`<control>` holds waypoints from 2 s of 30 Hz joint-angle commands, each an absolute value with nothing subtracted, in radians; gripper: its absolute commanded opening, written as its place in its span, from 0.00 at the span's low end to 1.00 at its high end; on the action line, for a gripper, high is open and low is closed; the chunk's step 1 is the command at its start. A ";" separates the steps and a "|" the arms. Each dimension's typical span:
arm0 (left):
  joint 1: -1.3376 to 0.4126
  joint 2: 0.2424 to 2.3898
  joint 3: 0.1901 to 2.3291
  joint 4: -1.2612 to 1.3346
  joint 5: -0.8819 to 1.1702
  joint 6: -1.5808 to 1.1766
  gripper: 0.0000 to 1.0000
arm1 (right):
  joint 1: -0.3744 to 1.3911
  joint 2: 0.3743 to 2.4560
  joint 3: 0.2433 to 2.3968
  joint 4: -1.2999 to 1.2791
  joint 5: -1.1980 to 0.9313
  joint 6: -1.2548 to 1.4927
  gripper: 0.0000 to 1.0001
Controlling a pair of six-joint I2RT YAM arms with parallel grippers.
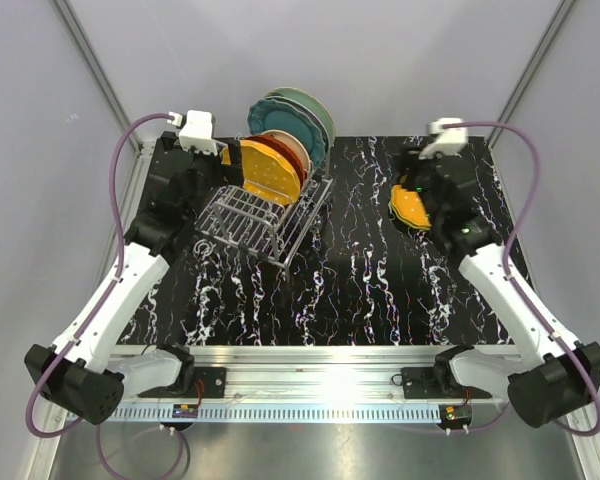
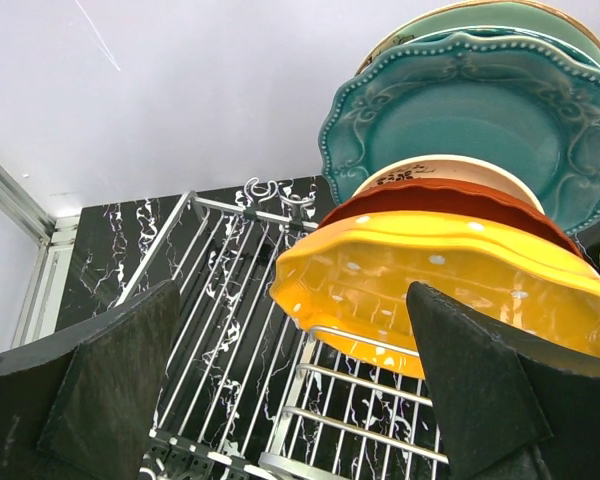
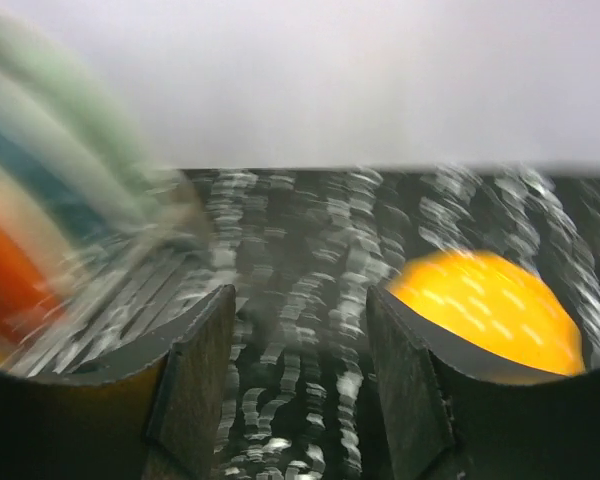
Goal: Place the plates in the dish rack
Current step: Grab a plate with the right arm
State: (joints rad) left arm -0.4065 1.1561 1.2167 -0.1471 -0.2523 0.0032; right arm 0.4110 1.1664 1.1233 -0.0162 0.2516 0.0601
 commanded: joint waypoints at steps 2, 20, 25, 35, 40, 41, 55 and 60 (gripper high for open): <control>-0.403 1.114 1.242 -0.116 -0.270 0.003 0.99 | 0.145 1.123 1.052 -0.092 0.246 0.399 0.61; -0.402 0.851 1.006 -0.093 -0.362 0.009 0.99 | -0.241 1.598 1.077 -0.072 0.057 0.531 0.64; -0.402 0.842 0.997 -0.089 -0.382 0.023 0.99 | -0.241 1.744 1.149 -0.075 0.035 0.531 0.62; -0.402 0.845 0.999 -0.095 -0.410 0.031 0.99 | -0.244 1.855 1.195 -0.097 0.080 0.535 0.56; -0.402 0.847 0.996 -0.092 -0.417 0.032 0.99 | -0.245 1.855 1.196 -0.098 0.071 0.541 0.36; -0.403 0.847 0.996 -0.094 -0.417 0.032 0.99 | -0.245 1.853 1.197 -0.101 0.068 0.543 0.32; -0.403 0.850 0.992 -0.091 -0.442 0.043 0.99 | -0.245 1.766 1.183 -0.107 -0.036 0.584 0.00; -0.402 0.848 0.992 -0.091 -0.443 0.041 0.99 | -0.245 1.707 1.163 -0.109 -0.089 0.601 0.00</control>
